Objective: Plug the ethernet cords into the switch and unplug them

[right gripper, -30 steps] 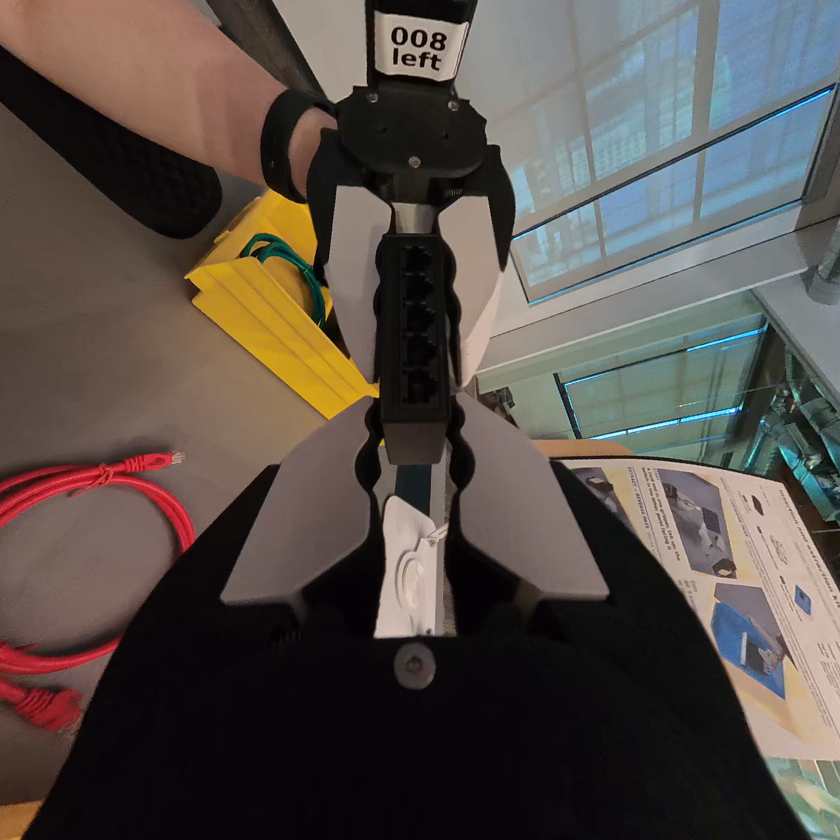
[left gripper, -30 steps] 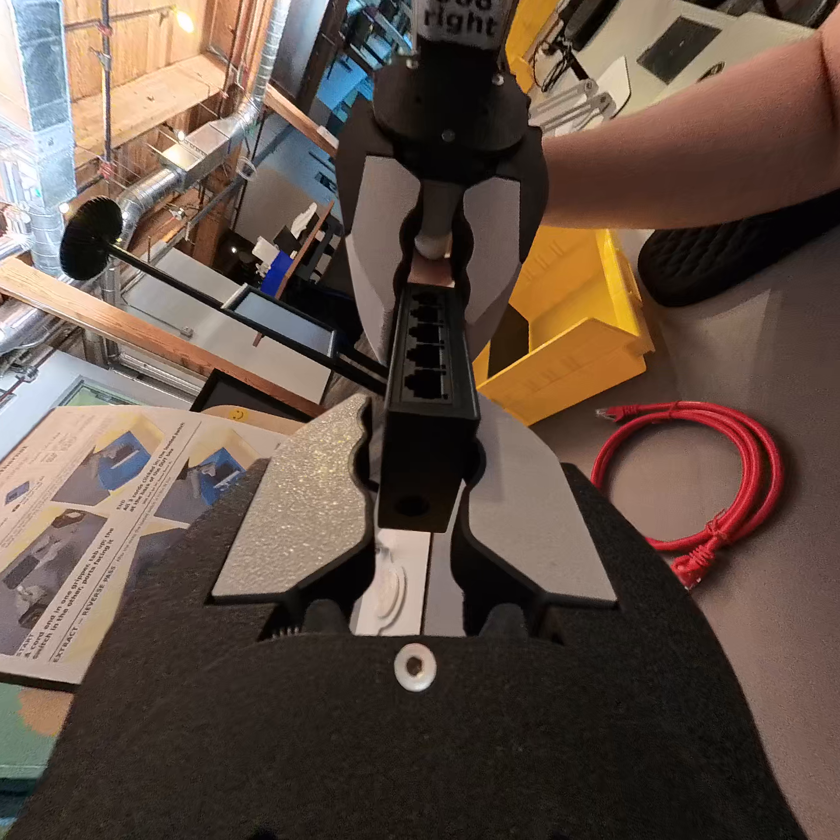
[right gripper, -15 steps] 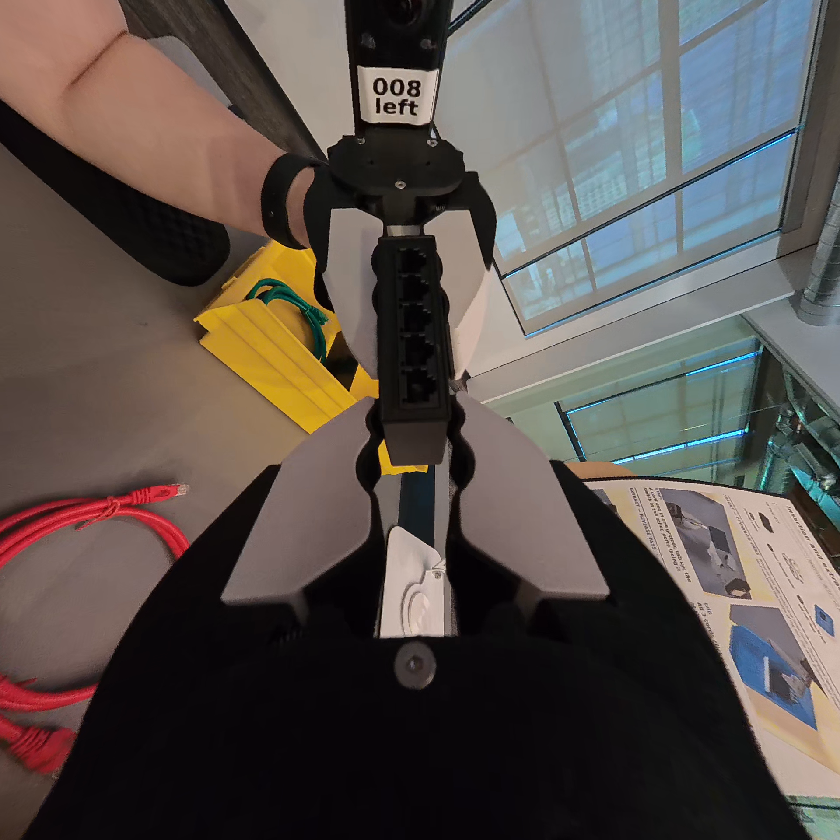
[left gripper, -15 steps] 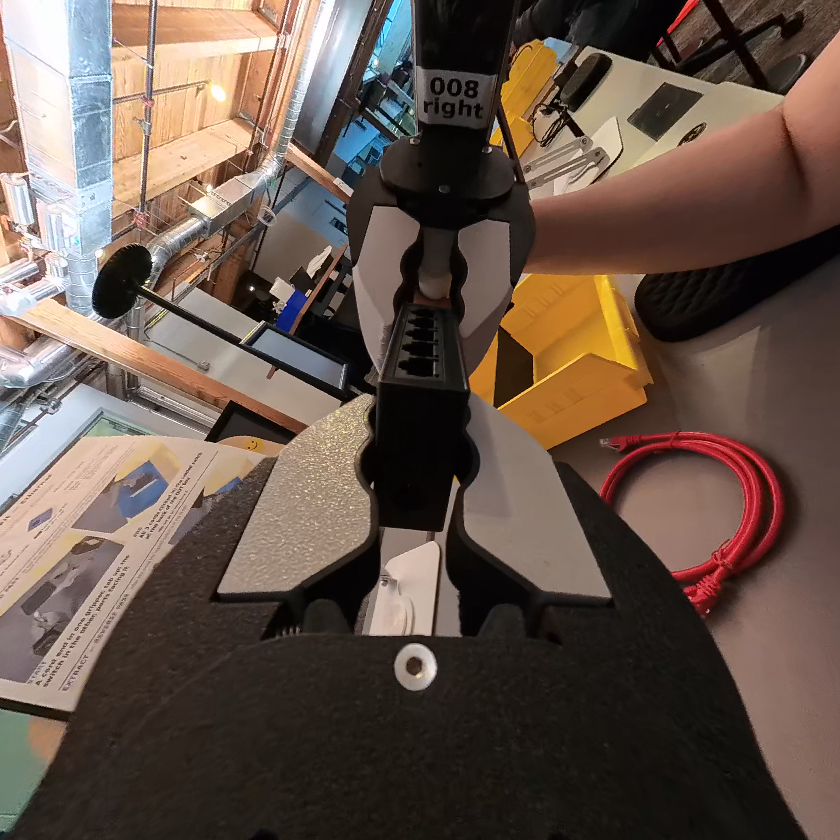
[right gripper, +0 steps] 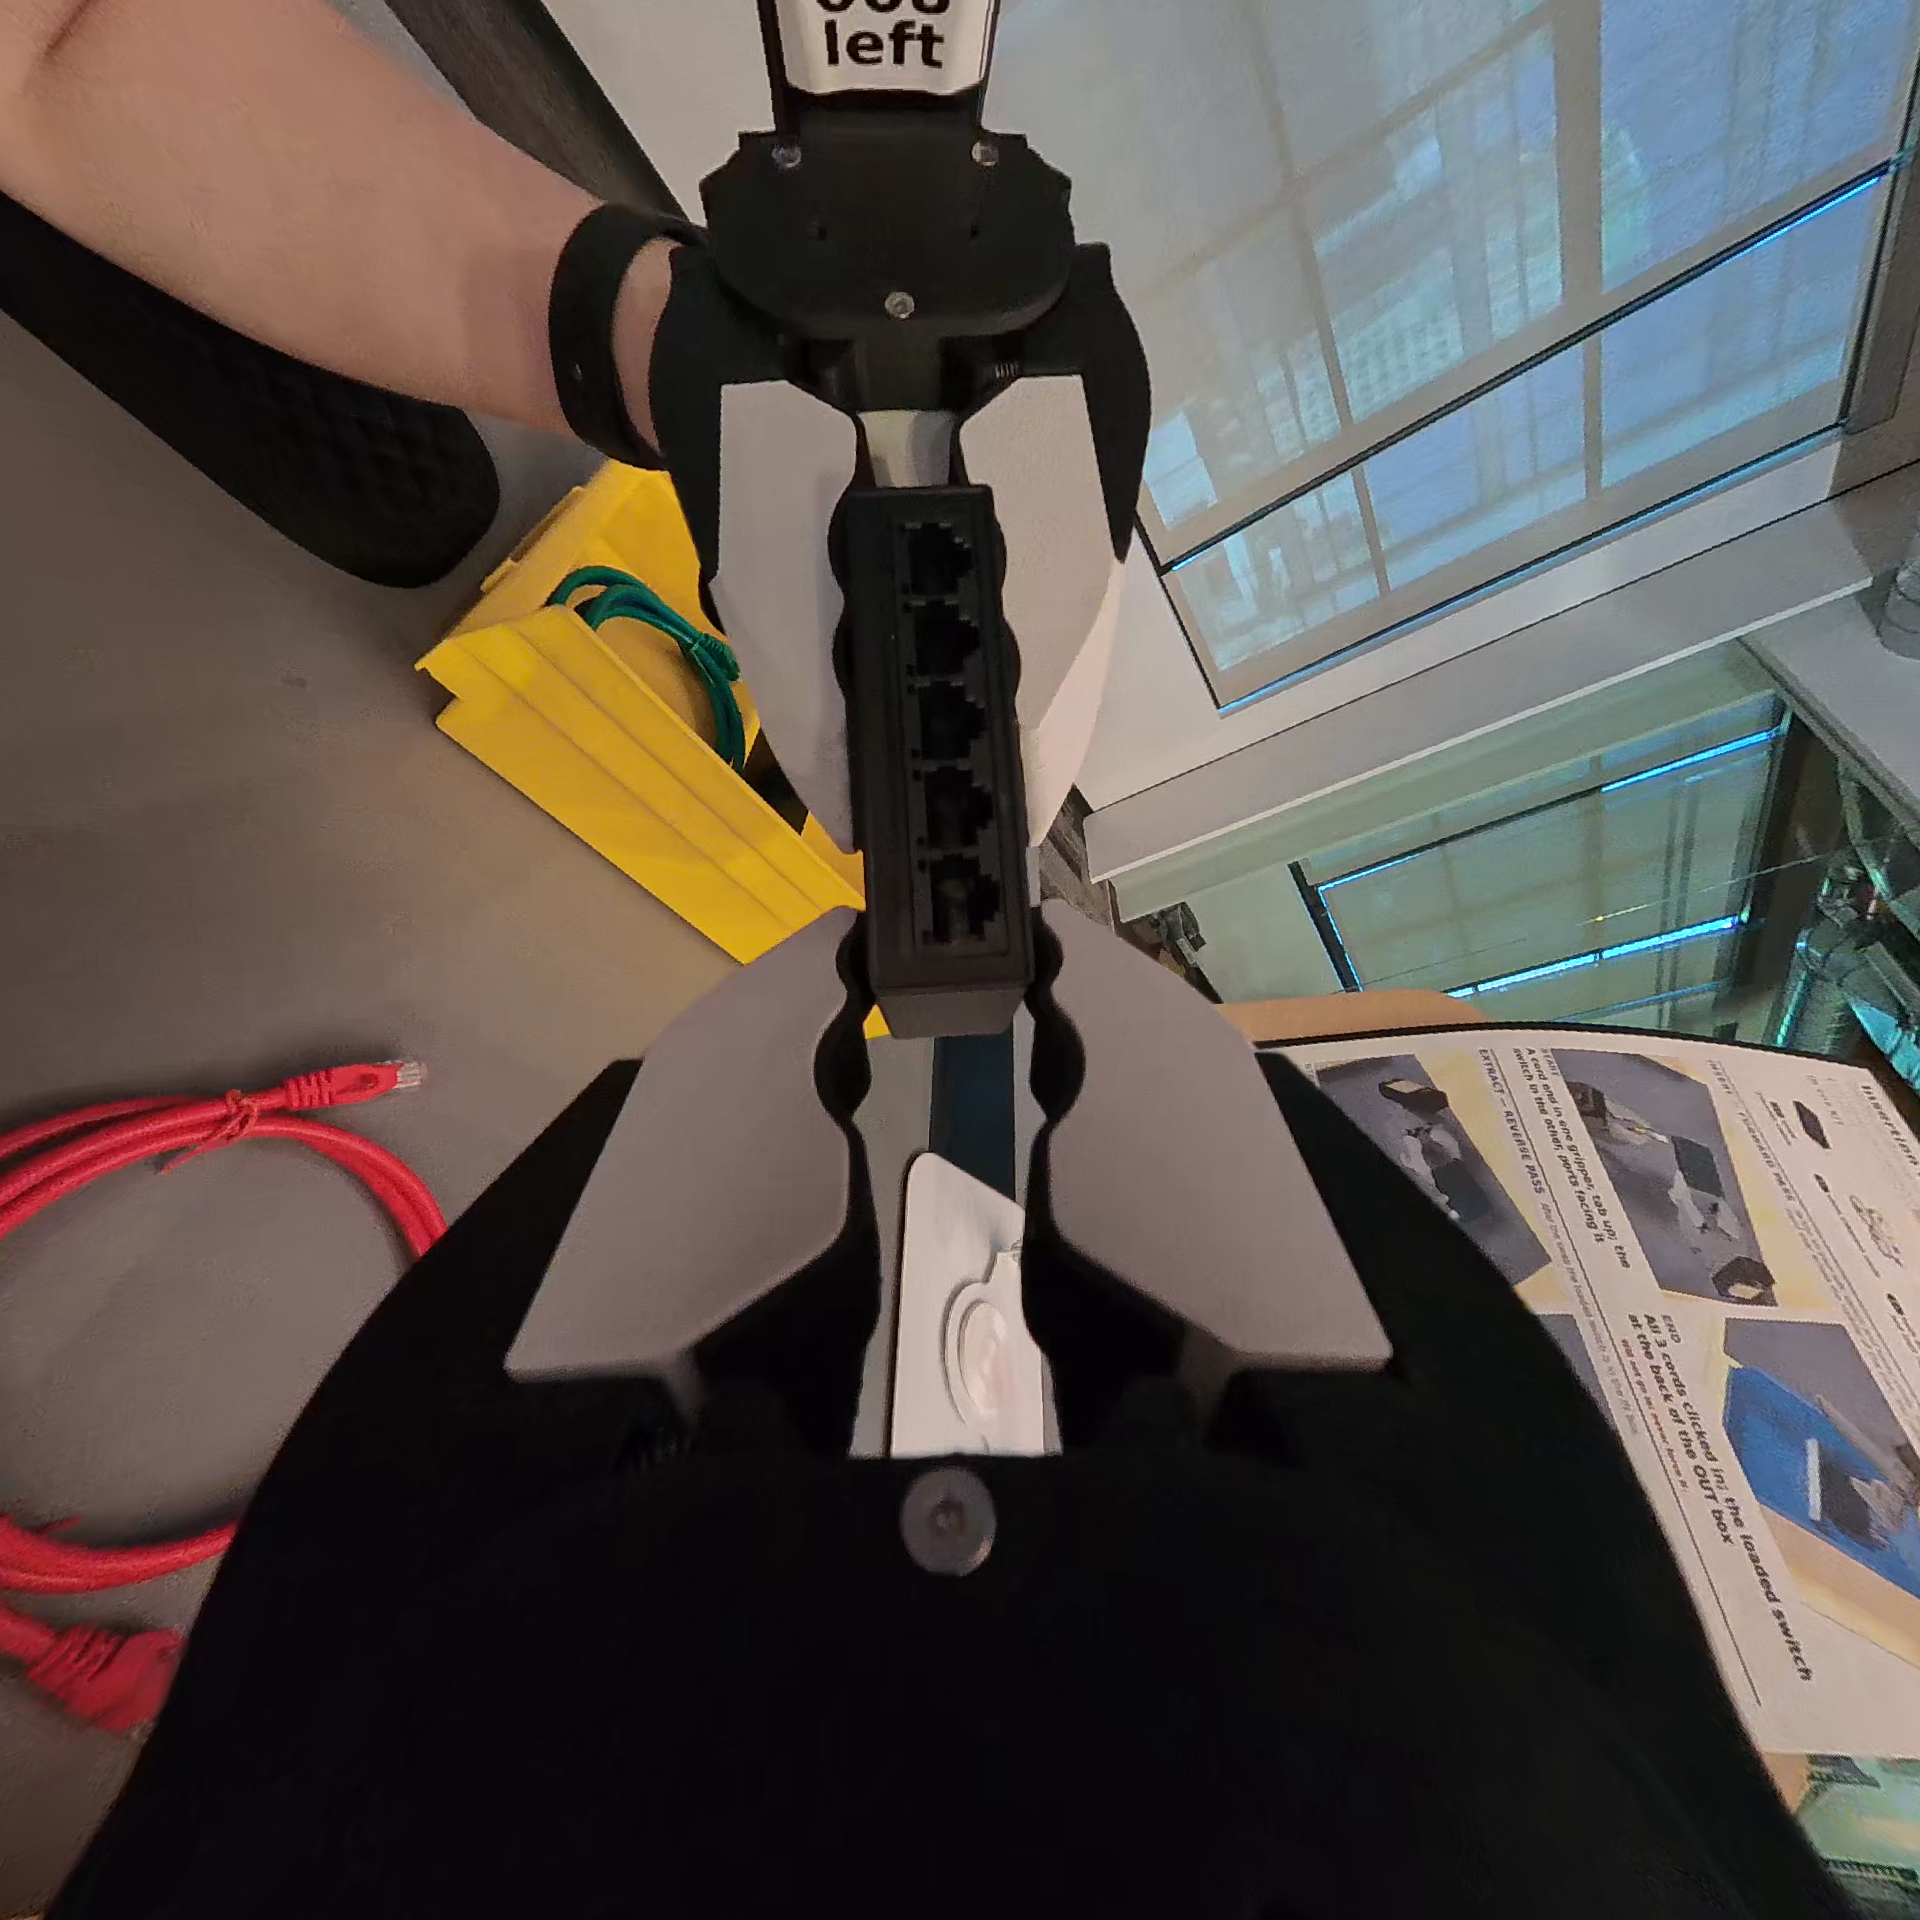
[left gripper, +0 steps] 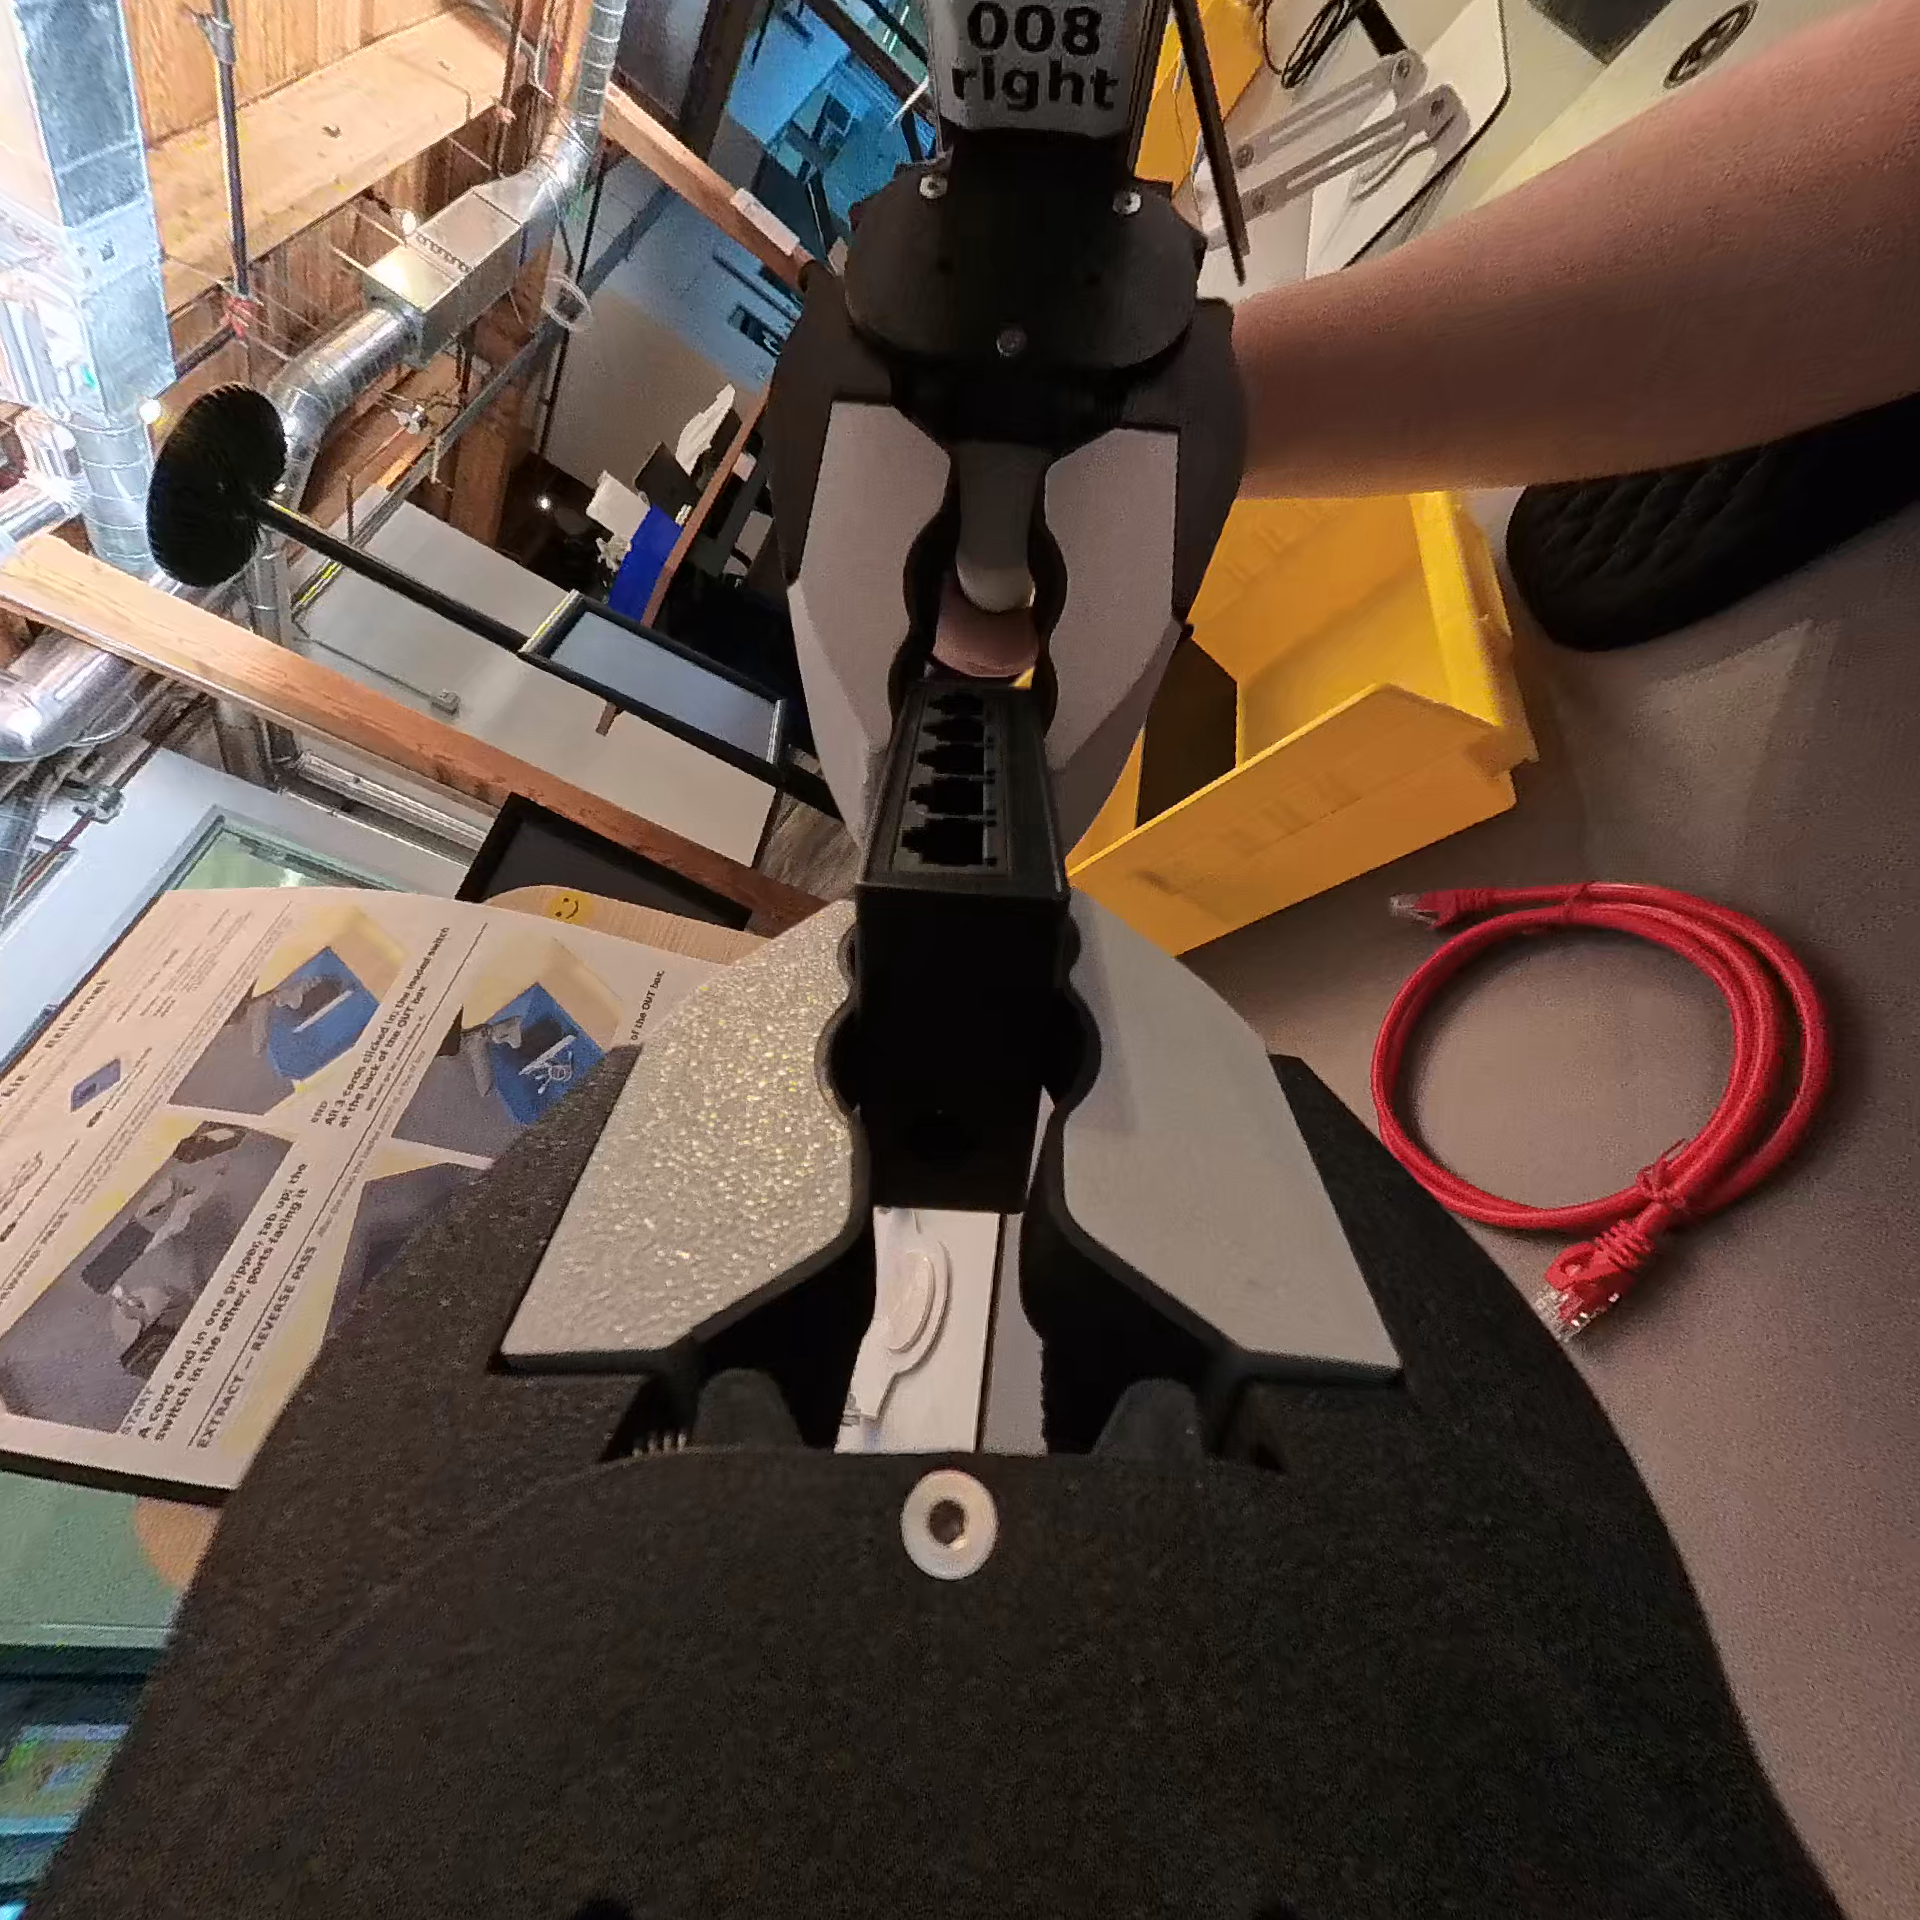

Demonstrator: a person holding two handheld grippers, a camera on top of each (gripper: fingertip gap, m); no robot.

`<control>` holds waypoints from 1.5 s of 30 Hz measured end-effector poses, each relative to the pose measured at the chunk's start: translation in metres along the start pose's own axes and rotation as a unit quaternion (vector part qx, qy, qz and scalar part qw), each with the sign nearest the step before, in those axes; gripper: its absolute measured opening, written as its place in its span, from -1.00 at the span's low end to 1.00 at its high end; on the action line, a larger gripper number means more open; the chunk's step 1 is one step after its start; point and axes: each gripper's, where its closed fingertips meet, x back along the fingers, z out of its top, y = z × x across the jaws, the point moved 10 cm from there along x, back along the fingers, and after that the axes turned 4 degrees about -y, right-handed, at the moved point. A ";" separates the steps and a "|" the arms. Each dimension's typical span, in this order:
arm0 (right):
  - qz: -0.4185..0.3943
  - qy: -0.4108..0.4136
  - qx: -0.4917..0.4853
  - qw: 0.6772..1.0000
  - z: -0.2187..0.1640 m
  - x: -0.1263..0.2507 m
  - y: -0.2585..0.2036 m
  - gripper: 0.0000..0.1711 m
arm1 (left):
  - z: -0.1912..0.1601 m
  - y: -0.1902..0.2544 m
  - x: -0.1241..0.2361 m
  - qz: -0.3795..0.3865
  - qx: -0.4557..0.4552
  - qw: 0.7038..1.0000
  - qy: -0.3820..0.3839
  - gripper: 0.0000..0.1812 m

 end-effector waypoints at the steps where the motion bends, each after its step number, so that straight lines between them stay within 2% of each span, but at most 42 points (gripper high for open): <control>1: 0.000 0.000 -0.001 1.000 0.000 0.000 0.000 -0.67 | 0.000 0.000 0.000 -0.001 -0.001 1.000 -0.002 -0.67; 6: -0.010 0.009 -0.007 1.000 0.000 0.001 0.001 -0.66 | 0.002 -0.001 0.000 0.012 -0.010 1.000 -0.008 -0.67; 14: 0.004 -0.001 -0.005 1.000 0.000 0.000 -0.001 -0.67 | -0.003 -0.003 0.002 -0.023 0.023 0.999 0.002 -0.67; 24: -0.001 0.005 0.007 1.000 0.007 0.005 0.000 -0.67 | 0.001 0.001 -0.001 -0.003 0.002 1.000 0.029 -0.66; 30: -0.001 0.012 0.002 1.000 0.007 0.008 0.002 -0.67 | 0.006 0.000 -0.001 0.002 0.000 1.000 0.007 -0.67; 39: -0.059 0.011 0.006 0.998 0.006 0.009 0.006 -0.64 | 0.007 -0.005 0.004 0.057 -0.029 0.998 -0.025 -0.68; 45: -0.088 0.026 -0.058 0.994 0.005 0.023 0.018 -0.63 | -0.007 -0.033 0.038 0.131 -0.023 0.989 -0.071 -0.68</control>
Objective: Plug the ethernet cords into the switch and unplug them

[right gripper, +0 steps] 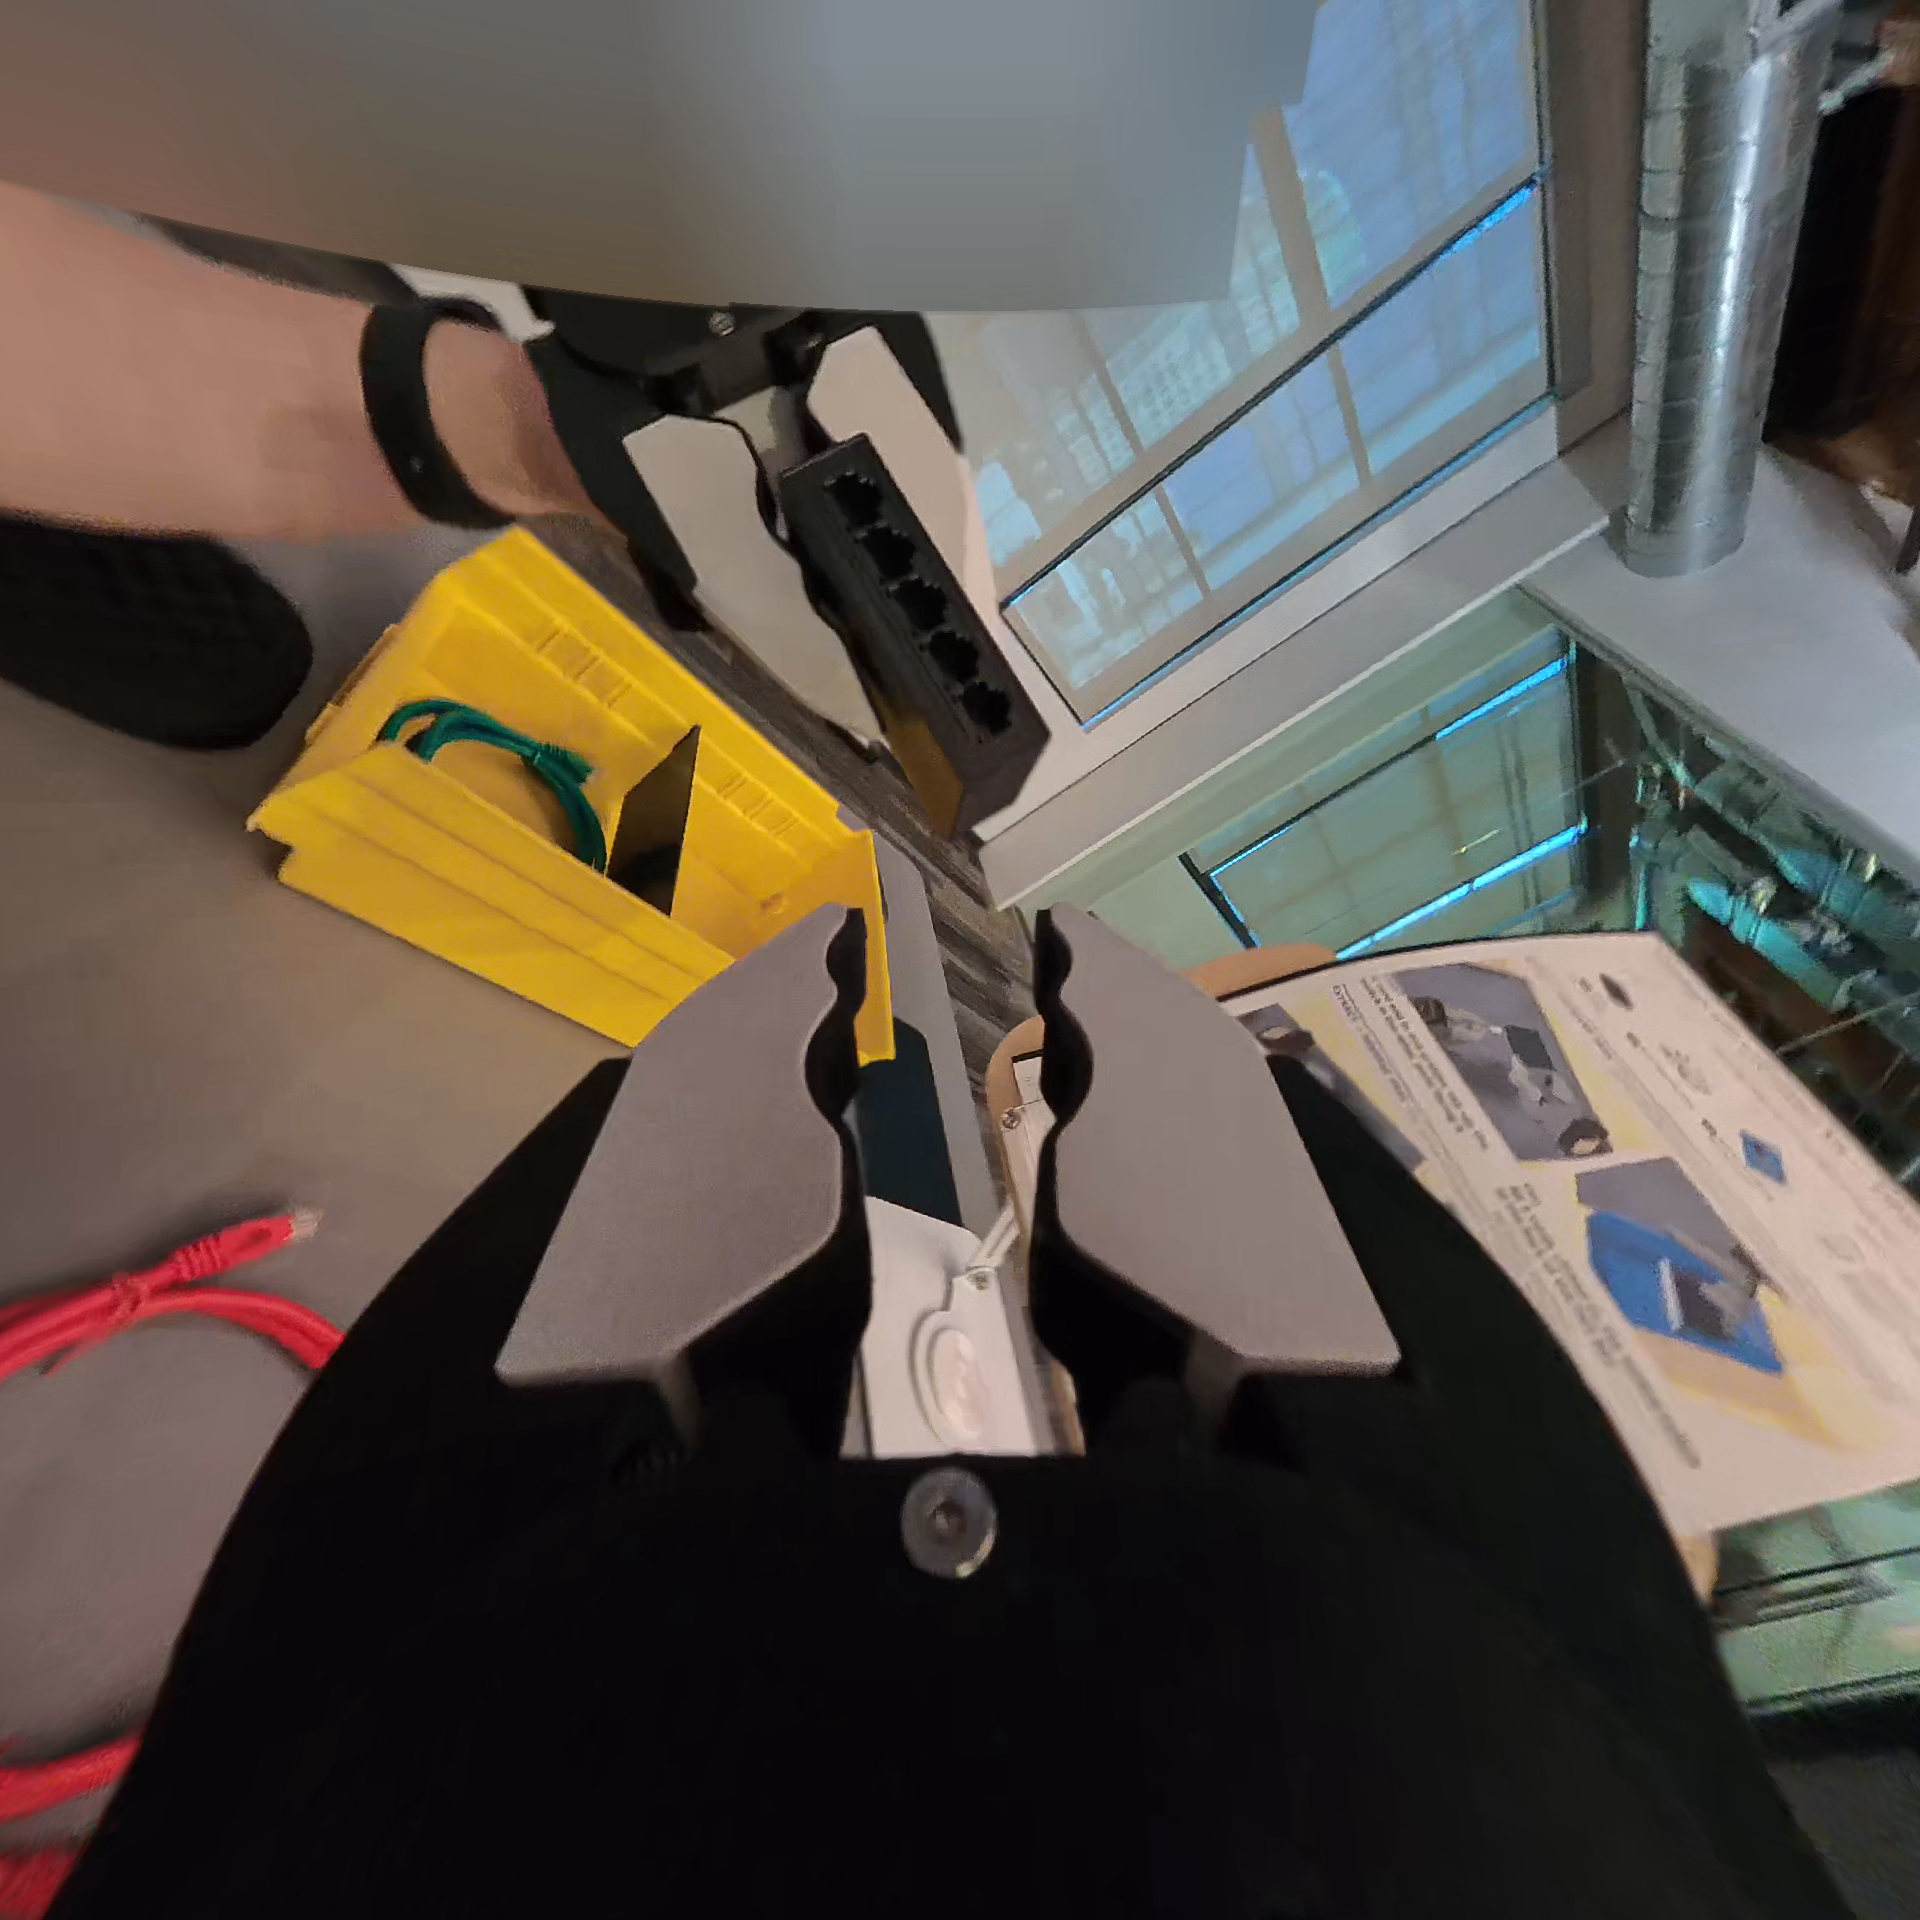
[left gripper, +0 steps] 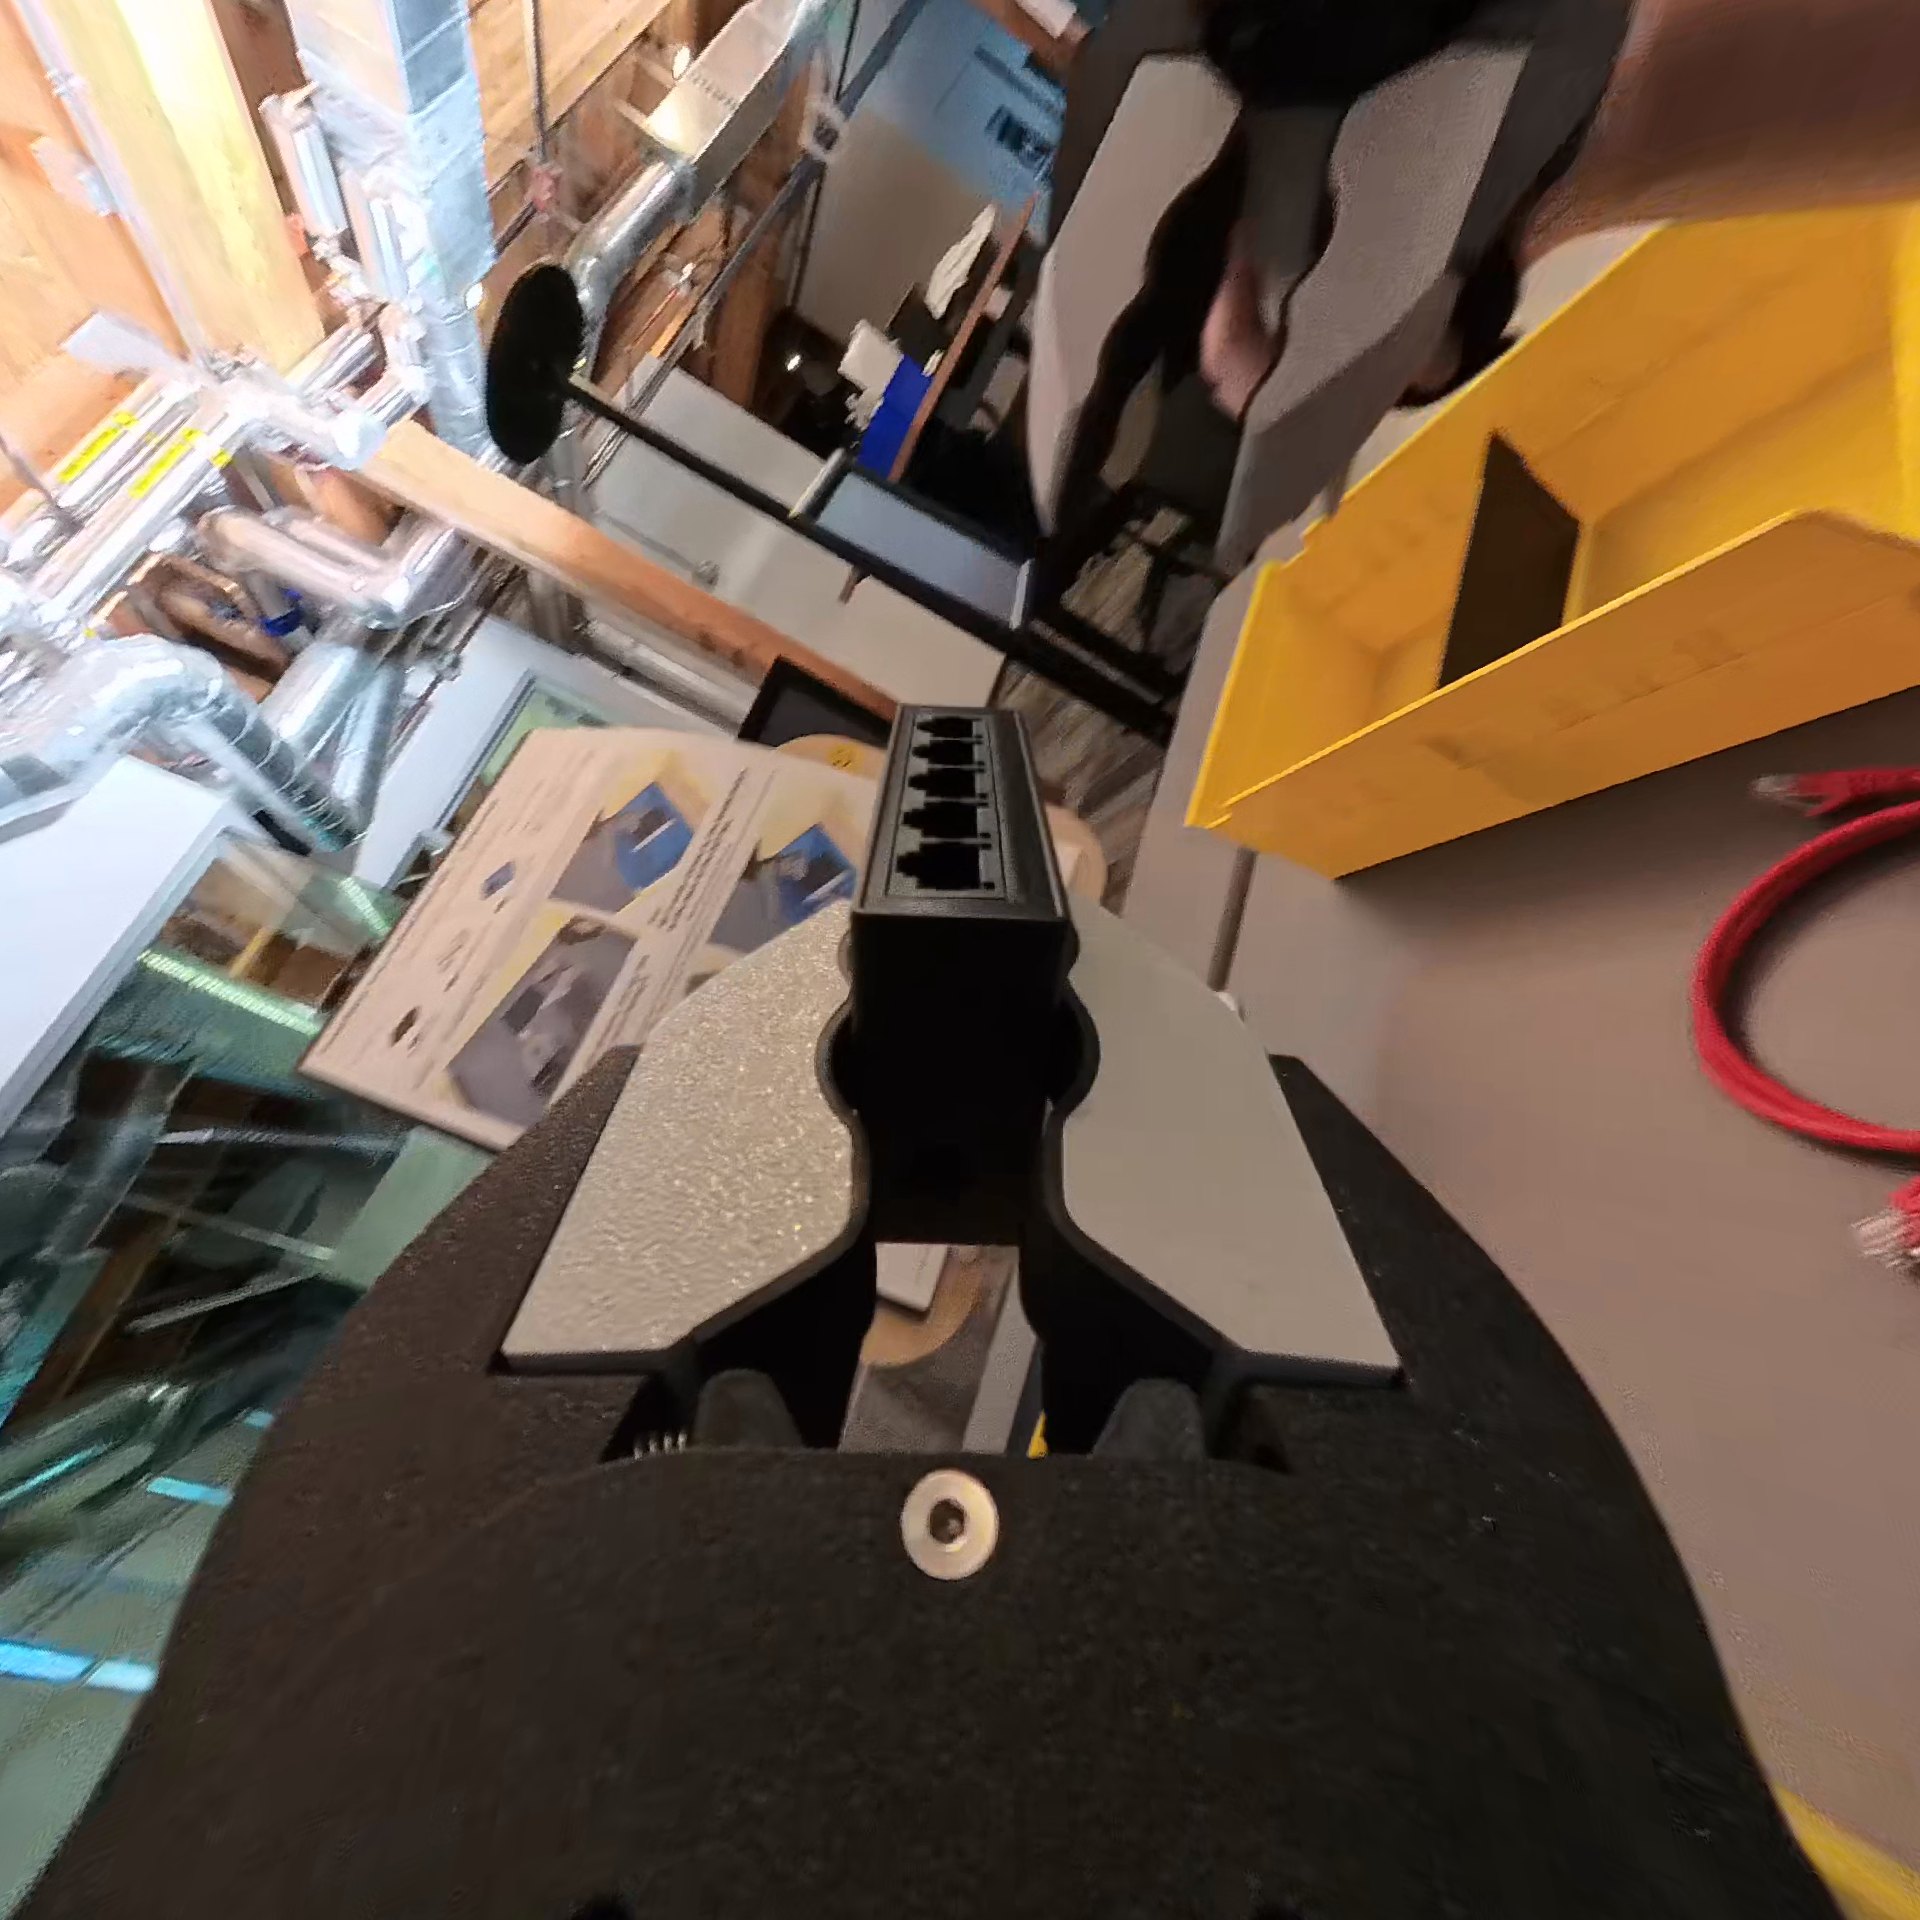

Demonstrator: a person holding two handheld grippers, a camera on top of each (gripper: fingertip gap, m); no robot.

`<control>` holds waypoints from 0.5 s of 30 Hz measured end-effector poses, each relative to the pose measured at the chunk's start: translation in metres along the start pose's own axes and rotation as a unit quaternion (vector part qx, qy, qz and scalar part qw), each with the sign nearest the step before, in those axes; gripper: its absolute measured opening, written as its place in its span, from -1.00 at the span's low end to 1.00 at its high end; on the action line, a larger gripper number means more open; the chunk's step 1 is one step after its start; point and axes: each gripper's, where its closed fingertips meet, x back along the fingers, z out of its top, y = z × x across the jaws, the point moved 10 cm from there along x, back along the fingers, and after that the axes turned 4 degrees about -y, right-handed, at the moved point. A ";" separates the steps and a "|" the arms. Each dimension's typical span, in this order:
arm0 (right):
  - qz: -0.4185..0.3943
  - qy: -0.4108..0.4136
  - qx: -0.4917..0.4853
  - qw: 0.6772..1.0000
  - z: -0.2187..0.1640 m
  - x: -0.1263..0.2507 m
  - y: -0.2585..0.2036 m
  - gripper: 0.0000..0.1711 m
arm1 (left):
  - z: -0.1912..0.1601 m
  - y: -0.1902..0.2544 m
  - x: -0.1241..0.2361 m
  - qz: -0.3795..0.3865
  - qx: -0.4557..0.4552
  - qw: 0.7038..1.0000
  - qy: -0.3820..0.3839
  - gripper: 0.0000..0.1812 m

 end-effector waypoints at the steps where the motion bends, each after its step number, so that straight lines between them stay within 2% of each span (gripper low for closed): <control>1: -0.004 0.000 -0.027 1.000 0.001 0.001 0.004 -0.63 | -0.004 -0.005 0.004 0.013 -0.003 1.000 -0.008 -0.68; 5: -0.001 -0.036 -0.189 0.981 0.017 -0.001 0.014 -0.61 | -0.010 -0.014 0.013 0.035 0.002 0.999 -0.019 -0.68; 8: -0.011 -0.094 -0.272 0.958 0.026 -0.010 0.004 -0.64 | -0.010 -0.016 0.015 0.038 0.004 0.999 -0.017 -0.68; 11: -0.001 -0.167 -0.317 0.933 0.013 -0.027 -0.032 -0.65 | -0.008 -0.017 0.018 0.039 -0.002 0.999 -0.019 -0.68; 15: 0.014 -0.241 -0.395 0.886 -0.025 -0.037 -0.113 -0.79 | -0.004 -0.018 0.022 0.043 -0.008 0.999 -0.014 -0.68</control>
